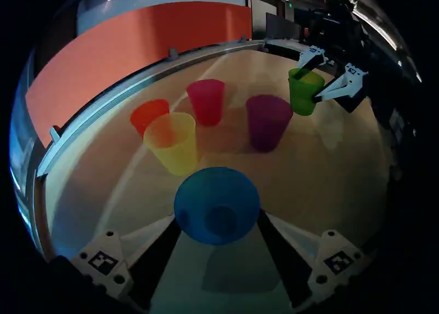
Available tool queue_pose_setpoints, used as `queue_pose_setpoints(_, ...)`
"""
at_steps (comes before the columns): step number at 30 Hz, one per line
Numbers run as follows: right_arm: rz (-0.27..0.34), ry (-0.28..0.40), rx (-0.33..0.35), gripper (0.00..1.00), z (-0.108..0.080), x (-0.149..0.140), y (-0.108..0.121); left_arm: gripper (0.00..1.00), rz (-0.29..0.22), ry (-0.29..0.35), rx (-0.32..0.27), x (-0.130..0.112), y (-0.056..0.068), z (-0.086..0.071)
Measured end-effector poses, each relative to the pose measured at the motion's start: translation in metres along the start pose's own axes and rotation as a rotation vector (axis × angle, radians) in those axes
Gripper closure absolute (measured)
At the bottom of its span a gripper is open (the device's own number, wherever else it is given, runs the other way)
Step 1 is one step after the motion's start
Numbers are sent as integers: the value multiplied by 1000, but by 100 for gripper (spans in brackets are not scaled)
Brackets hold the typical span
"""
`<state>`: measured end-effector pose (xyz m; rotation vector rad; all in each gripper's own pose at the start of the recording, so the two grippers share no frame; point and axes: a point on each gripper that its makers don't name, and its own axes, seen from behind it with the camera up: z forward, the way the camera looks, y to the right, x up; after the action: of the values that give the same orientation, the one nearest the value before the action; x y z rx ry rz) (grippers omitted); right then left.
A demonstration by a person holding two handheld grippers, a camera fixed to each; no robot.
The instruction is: Pour water
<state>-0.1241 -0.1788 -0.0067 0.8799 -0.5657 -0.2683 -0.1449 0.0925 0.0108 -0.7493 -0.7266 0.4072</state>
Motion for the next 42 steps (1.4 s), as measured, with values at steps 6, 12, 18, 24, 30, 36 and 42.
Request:
queue_pose_setpoints(6,10,-10,3,11,5,-9,-1,3,12,-16,13,-8,1,-1)
queue_pose_setpoints(12,12,-20,0,11,8,-17,0,3,5,-22,21,-15,2,-6)
queue_pose_setpoints(18,21,-26,-2,11,11,-24,1,3,-12,-13,24,-20,5,-13)
queue_pose_setpoints(24,21,-40,-8,11,14,-34,3,3,-19,-10,24,-24,11,-19)
queue_pose_setpoints(30,18,-40,-9,11,13,-38,3,3,-36,-3,24,-25,14,-24)
queue_pose_setpoints(36,18,-39,-12,11,12,-41,2,3,-30,-8,23,-26,17,-26)
queue_pose_setpoints(42,25,-33,-19,9,11,-41,2,3,-31,-5,26,-23,19,-27)
